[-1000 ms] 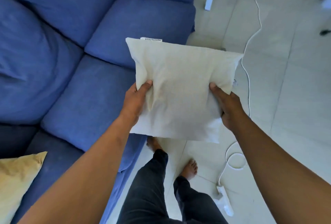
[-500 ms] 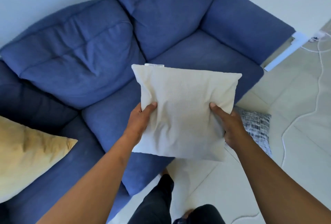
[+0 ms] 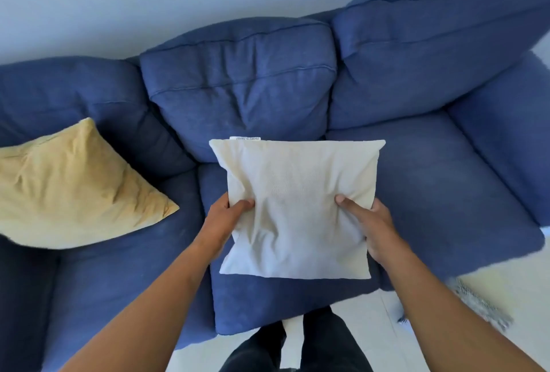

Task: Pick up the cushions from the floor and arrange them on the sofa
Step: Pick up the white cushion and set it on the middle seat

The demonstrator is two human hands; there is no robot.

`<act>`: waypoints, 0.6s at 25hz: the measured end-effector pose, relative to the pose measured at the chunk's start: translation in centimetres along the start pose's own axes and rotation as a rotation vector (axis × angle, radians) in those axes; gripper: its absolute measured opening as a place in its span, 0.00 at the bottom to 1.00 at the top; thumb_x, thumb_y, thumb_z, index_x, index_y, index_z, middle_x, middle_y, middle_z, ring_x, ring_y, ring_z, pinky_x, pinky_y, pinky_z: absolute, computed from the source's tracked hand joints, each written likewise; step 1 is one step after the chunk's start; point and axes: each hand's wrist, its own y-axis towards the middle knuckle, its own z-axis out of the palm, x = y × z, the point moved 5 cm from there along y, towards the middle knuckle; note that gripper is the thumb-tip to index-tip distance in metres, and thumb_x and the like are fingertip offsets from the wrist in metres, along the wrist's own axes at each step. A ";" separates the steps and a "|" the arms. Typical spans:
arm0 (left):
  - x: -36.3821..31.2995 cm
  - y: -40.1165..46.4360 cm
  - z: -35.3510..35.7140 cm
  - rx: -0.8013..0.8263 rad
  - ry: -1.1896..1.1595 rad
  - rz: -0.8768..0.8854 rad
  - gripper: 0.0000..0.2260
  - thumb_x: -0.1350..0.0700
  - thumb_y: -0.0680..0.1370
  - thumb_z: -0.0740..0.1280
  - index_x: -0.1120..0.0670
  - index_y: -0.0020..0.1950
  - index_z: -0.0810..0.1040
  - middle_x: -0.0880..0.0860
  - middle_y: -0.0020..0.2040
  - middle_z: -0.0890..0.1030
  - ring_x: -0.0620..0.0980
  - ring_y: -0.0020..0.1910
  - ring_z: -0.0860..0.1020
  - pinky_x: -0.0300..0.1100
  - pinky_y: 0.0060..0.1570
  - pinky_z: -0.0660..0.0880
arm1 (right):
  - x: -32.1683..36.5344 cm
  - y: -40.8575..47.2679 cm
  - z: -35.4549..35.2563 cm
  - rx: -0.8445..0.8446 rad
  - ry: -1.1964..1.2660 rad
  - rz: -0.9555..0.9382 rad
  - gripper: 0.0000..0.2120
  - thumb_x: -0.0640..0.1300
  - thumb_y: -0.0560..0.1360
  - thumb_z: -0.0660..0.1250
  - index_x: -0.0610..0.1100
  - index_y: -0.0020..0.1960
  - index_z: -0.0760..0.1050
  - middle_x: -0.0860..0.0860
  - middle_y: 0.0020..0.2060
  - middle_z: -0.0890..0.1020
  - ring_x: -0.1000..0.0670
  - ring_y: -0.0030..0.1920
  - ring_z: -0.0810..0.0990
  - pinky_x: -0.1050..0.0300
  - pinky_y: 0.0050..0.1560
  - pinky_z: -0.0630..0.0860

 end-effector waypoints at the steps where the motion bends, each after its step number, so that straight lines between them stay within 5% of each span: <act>1: 0.1 0.3 -1.1 -0.044 0.000 -0.018 0.13 0.55 0.79 0.71 0.50 0.64 0.81 0.48 0.57 0.87 0.51 0.57 0.84 0.43 0.50 0.80 | 0.6 1.1 1.2 0.055 -0.044 0.017 0.28 0.50 0.65 0.85 0.48 0.63 0.82 0.51 0.54 0.90 0.44 0.56 0.88 0.39 0.63 0.82; 7: -1.6 3.8 -5.1 -0.262 -0.023 -0.011 0.17 0.58 0.72 0.74 0.48 0.61 0.82 0.49 0.54 0.88 0.53 0.55 0.85 0.53 0.56 0.83 | 5.0 7.6 8.3 0.252 -0.234 -0.017 0.30 0.44 0.63 0.85 0.49 0.63 0.82 0.52 0.55 0.90 0.47 0.58 0.87 0.41 0.67 0.80; 15: -2.6 14.7 -7.2 -0.369 -0.066 0.049 0.22 0.58 0.71 0.76 0.50 0.65 0.78 0.49 0.57 0.86 0.51 0.58 0.83 0.49 0.56 0.81 | 8.2 17.9 13.7 0.110 -0.297 -0.105 0.26 0.36 0.68 0.80 0.45 0.64 0.79 0.50 0.56 0.87 0.47 0.59 0.86 0.49 0.59 0.83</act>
